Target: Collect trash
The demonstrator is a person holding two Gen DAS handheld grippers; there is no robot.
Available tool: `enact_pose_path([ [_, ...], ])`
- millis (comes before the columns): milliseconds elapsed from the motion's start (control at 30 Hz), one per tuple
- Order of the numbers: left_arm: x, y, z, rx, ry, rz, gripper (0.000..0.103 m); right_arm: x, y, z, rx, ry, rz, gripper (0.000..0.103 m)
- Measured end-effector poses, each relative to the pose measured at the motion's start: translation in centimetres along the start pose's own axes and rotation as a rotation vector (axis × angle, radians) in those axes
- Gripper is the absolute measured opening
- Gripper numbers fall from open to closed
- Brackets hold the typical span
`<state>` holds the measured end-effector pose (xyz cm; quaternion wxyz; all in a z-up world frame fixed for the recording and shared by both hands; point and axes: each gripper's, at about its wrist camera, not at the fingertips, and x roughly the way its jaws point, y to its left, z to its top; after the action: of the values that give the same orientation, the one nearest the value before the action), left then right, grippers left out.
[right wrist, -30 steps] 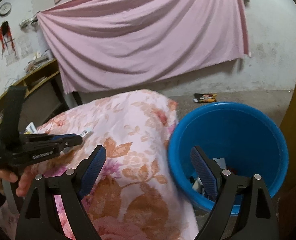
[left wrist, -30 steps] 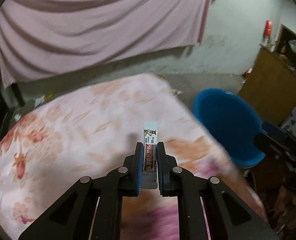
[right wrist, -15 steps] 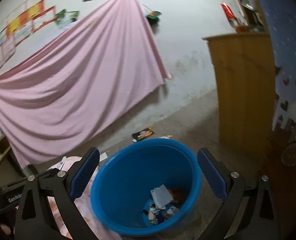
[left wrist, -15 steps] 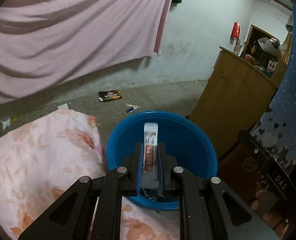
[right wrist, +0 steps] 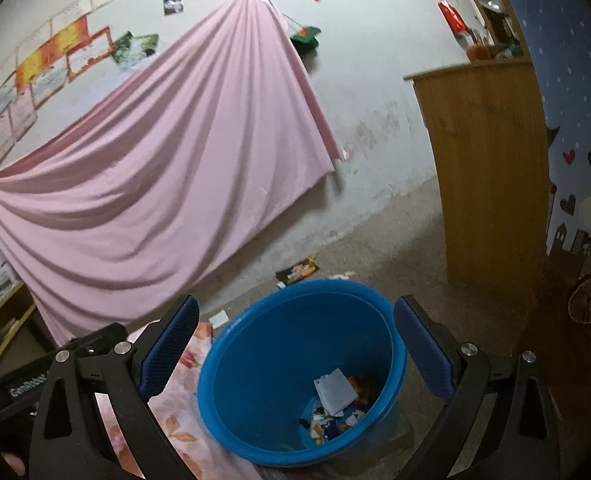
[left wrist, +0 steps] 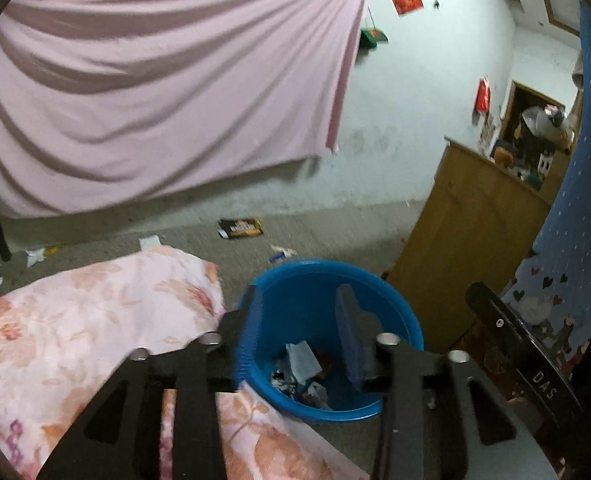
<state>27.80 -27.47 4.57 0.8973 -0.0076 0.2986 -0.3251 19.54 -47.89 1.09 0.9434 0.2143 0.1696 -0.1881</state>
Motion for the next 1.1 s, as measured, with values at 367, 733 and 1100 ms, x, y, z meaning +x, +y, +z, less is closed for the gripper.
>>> enact_pose_path([
  [367, -11.5, 0.8, -3.1, -0.035, -0.154, 0.123, 0.075, -8.0, 2.7, 0.7, -0.143, -0.107, 0.084, 0.103],
  [733, -20.7, 1.4, -7.6, -0.077, -0.279, 0.276, 0.097, -15.0, 5.3, -1.1, -0.269, -0.146, 0.162, 0.103],
  [1100, -27.6, 1.5, -13.0, -0.077, -0.337, 0.356, 0.101, -20.8, 7.2, -4.2, -0.332, -0.184, 0.204, 0.103],
])
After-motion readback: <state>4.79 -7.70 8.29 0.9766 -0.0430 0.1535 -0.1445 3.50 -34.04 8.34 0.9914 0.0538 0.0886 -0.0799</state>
